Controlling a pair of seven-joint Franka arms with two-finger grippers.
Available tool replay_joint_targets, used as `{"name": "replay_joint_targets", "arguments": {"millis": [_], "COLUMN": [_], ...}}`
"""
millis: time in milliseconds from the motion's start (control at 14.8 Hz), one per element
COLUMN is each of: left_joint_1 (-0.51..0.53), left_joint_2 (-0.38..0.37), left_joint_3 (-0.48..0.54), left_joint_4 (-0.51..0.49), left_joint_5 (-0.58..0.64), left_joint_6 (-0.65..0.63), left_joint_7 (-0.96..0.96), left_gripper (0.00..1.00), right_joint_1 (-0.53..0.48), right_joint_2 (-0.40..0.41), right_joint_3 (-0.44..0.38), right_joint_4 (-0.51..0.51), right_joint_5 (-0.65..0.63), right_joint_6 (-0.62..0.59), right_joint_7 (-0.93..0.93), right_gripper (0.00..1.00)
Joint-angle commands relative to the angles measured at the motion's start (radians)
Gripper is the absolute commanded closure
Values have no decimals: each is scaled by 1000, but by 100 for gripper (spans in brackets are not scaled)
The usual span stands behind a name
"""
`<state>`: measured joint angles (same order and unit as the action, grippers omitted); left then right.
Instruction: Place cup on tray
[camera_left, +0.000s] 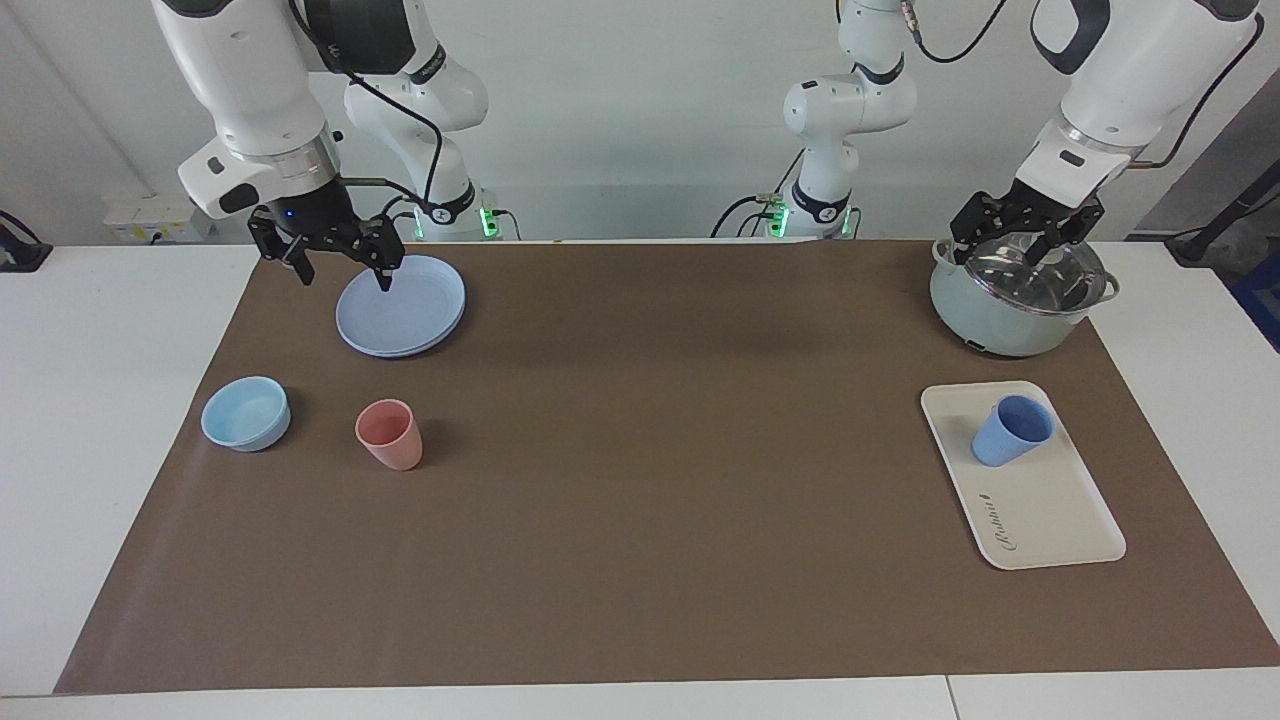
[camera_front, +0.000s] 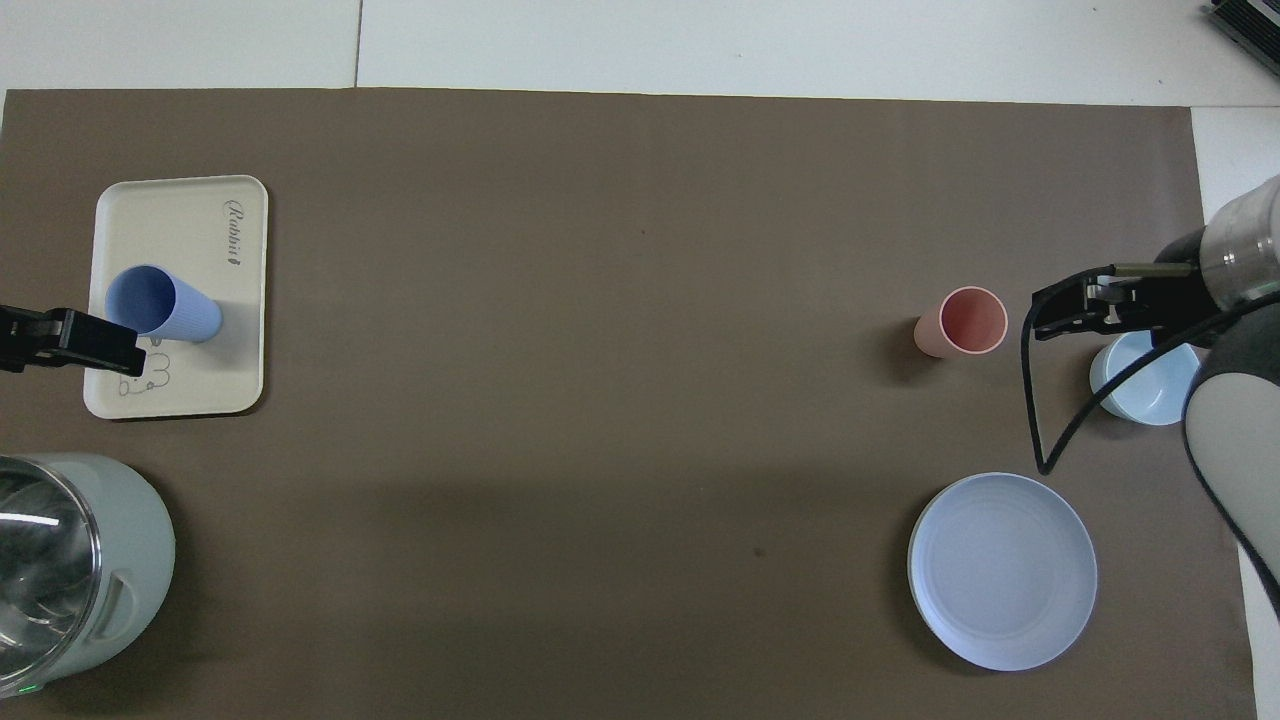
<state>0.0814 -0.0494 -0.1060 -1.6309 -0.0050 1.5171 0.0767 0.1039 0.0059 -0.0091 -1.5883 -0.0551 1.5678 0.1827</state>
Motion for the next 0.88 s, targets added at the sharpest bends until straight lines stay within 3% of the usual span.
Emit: {"name": "replay_joint_targets", "arguments": {"millis": [0, 203, 339, 813], "left_joint_1": [9, 9, 9, 9], "left_joint_2": [-18, -18, -17, -18], "left_joint_3": [-4, -4, -4, -4], "left_joint_4": [-17, -17, -18, -18], "left_joint_5": [-10, -10, -10, -10], "left_joint_6": [-8, -8, -8, -8], "left_joint_7": [8, 8, 8, 8], "left_gripper": [0, 0, 0, 0], "right_joint_1": [-10, -12, -13, -33], "right_joint_2": [6, 5, 8, -26], "right_joint_3": [0, -3, -9, -14], "right_joint_4": [16, 14, 30, 25], "right_joint_5": [-2, -2, 15, 37], "right_joint_6": [-25, -22, 77, -89], "right_joint_7": [-25, -28, -23, -26], "right_gripper": [0, 0, 0, 0]}}
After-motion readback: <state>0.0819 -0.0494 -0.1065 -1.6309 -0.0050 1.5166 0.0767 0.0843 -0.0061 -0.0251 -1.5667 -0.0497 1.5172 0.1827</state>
